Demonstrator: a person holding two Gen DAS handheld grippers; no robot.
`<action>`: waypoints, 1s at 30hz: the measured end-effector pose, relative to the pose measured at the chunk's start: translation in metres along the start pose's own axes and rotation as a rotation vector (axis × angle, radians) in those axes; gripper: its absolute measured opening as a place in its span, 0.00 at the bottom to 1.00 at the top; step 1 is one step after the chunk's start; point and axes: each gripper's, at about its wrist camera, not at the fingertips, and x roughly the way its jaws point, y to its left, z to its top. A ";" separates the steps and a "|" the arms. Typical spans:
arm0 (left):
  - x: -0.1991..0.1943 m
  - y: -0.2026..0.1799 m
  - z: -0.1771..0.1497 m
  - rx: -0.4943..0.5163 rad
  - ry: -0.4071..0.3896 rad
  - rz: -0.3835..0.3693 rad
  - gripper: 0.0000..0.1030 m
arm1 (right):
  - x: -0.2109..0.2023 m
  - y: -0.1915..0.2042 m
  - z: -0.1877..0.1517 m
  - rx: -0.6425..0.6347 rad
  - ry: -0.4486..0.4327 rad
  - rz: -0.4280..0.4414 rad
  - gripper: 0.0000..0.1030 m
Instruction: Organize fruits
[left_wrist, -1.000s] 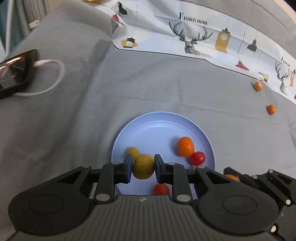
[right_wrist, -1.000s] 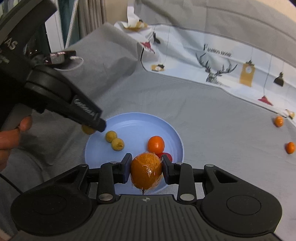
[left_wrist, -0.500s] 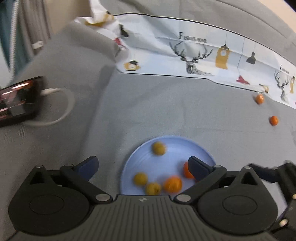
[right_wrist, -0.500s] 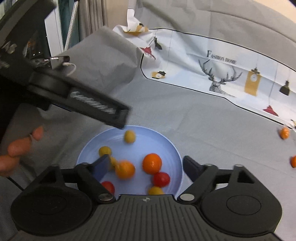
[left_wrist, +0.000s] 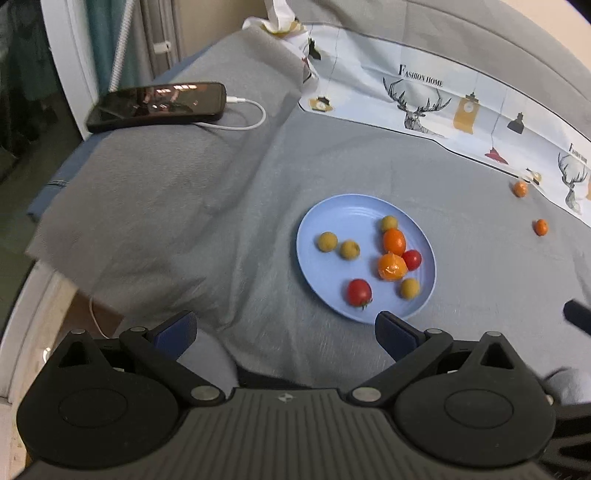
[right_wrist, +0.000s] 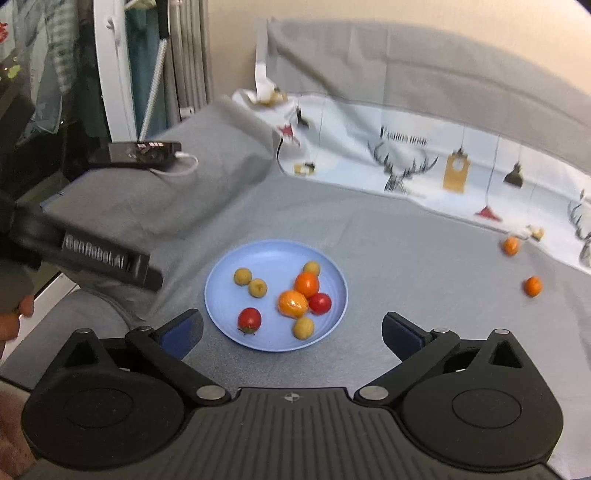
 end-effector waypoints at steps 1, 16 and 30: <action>-0.006 -0.002 -0.005 0.006 -0.008 -0.001 1.00 | -0.007 0.001 -0.002 -0.001 -0.011 -0.005 0.99; -0.075 -0.023 -0.042 0.058 -0.134 -0.043 1.00 | -0.082 0.010 -0.026 -0.039 -0.153 -0.067 0.99; -0.083 -0.021 -0.045 0.058 -0.155 -0.047 1.00 | -0.094 0.013 -0.028 -0.038 -0.184 -0.076 0.99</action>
